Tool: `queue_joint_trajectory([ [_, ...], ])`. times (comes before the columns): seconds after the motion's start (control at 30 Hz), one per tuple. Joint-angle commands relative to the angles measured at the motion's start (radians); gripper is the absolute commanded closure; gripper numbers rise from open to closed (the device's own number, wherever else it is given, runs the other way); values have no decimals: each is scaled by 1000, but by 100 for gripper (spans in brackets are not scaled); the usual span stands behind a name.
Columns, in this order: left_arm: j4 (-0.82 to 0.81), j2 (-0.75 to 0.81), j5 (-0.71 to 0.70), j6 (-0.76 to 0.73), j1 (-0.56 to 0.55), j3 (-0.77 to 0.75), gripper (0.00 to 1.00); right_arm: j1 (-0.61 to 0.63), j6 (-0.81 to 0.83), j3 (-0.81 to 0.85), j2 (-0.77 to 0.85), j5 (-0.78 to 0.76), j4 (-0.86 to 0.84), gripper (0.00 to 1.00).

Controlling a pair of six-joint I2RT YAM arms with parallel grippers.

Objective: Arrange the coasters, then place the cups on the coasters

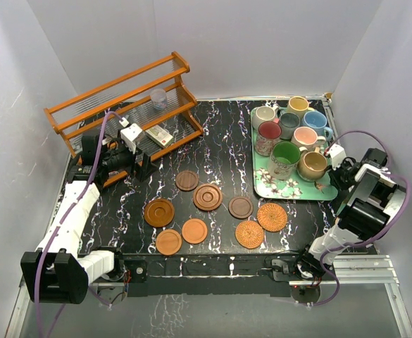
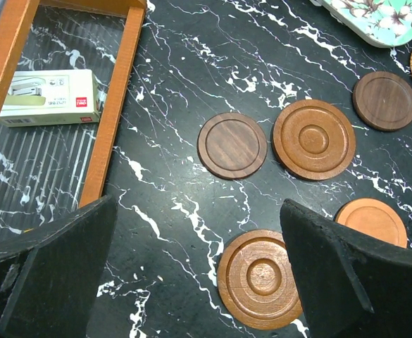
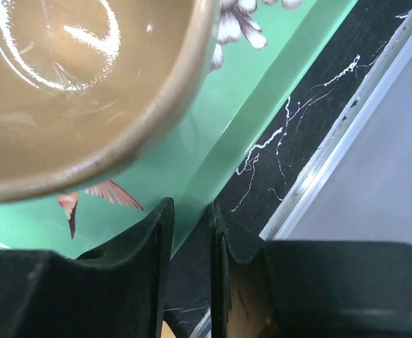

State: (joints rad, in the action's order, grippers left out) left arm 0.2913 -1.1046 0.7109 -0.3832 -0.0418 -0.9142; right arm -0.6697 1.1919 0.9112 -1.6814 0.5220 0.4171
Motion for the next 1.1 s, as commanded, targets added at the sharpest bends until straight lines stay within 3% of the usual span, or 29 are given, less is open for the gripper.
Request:
queue_joint_trajectory([
  [0.0,-19,5,24,-25,-7,13,1,76,-11,-111,-72,-289,160,100],
  [0.27,-16,14,25,-35,-18,22,1,150,-39,-116,-67,-298,156,100],
  [0.63,32,12,19,-85,-43,36,1,122,-98,-54,-53,-277,202,100],
  [1.07,61,-35,-33,-110,-63,57,1,85,-288,117,68,-143,335,60],
])
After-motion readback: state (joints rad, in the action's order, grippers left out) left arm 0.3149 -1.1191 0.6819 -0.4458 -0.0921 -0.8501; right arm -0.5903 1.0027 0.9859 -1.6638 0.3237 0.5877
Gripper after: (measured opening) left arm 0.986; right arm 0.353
